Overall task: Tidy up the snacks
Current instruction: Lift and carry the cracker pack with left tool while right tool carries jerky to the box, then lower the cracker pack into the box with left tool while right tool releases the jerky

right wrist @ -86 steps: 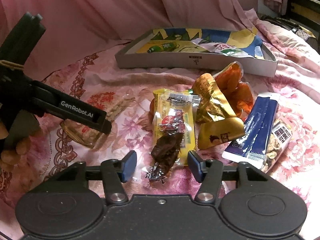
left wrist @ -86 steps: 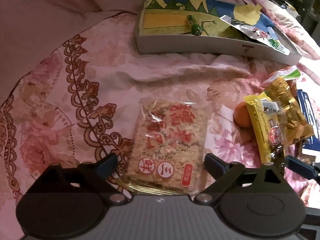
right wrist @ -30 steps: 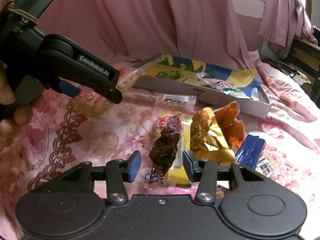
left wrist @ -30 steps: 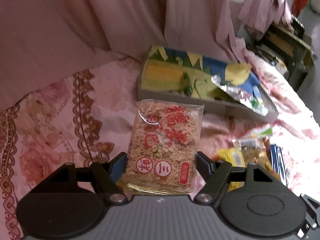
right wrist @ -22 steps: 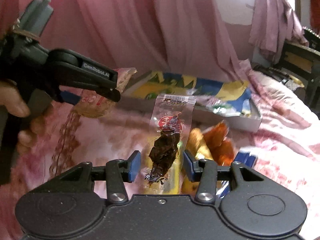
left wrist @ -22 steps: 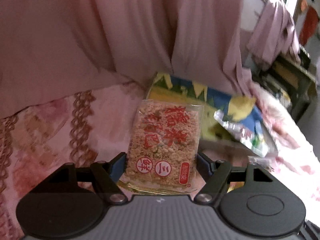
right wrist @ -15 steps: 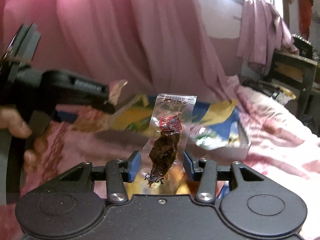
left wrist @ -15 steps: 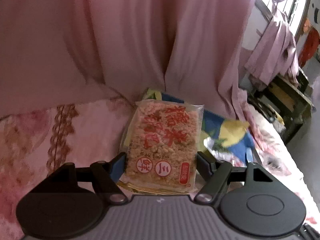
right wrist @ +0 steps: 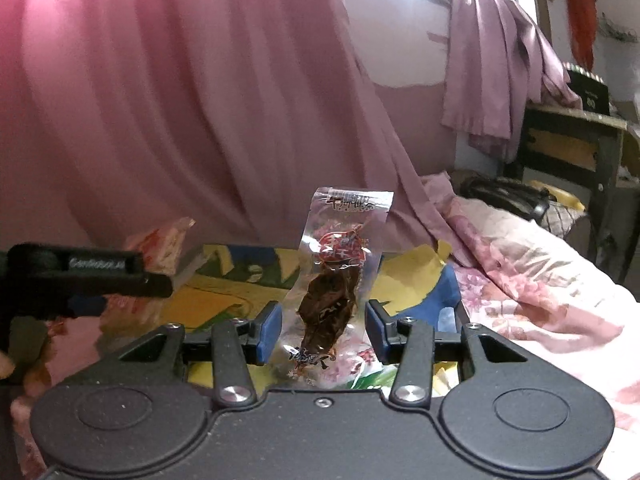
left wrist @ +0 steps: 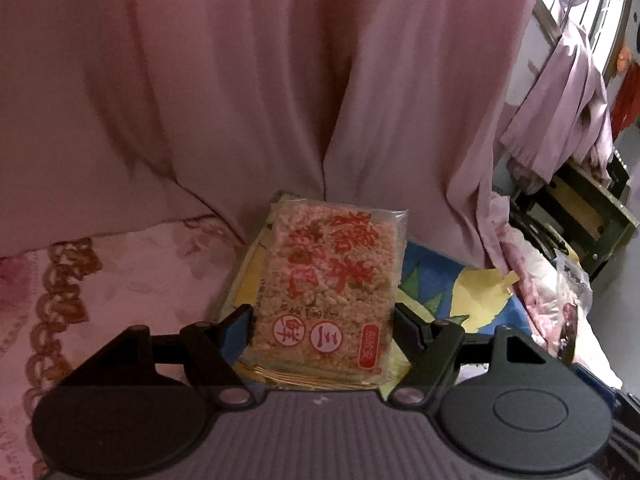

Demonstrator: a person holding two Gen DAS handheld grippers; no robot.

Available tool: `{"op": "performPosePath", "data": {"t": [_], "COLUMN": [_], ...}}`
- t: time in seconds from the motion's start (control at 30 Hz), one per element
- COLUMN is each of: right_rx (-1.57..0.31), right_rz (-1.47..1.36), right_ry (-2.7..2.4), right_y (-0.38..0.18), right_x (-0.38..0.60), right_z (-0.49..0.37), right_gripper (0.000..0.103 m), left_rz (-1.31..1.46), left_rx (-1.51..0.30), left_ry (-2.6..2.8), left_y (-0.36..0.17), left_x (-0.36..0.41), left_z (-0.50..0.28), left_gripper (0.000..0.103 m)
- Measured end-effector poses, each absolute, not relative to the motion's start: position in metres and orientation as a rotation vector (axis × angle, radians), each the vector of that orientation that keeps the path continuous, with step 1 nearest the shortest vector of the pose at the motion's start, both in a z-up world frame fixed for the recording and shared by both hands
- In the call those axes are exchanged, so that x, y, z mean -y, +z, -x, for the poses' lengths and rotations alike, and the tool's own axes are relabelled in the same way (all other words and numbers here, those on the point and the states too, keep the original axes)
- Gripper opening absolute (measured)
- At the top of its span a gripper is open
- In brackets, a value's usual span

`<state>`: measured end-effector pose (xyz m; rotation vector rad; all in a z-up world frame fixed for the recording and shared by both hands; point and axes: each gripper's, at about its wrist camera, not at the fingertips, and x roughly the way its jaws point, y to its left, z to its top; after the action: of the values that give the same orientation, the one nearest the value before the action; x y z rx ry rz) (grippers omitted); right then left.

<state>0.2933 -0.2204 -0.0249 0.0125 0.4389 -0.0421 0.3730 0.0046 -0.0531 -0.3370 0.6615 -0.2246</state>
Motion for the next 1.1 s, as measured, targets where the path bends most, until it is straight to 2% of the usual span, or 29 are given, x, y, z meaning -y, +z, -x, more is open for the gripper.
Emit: {"op": "performPosePath", "data": {"t": [0.9, 0.97, 1.1], "right_rx": [-0.574, -0.573, -0.571], "right_rz": [0.028, 0.026, 0.007], "right_ry": [0.001, 0.008, 0.016], "right_y": [-0.067, -0.066, -0.063], "right_x": [0.210, 0.209, 0.209], "right_z": [-0.328, -0.328, -0.326], "right_gripper": [0.048, 0.050, 0.061], "left_rz": [0.220, 0.214, 0.216], "left_rx": [-0.734, -0.735, -0.744], "left_ry": [-0.206, -0.205, -0.210], "left_y": [-0.069, -0.068, -0.067], "left_x": [0.020, 0.021, 0.021], "left_z": [-0.379, -0.379, -0.375], "left_gripper": [0.076, 0.077, 0.084]}}
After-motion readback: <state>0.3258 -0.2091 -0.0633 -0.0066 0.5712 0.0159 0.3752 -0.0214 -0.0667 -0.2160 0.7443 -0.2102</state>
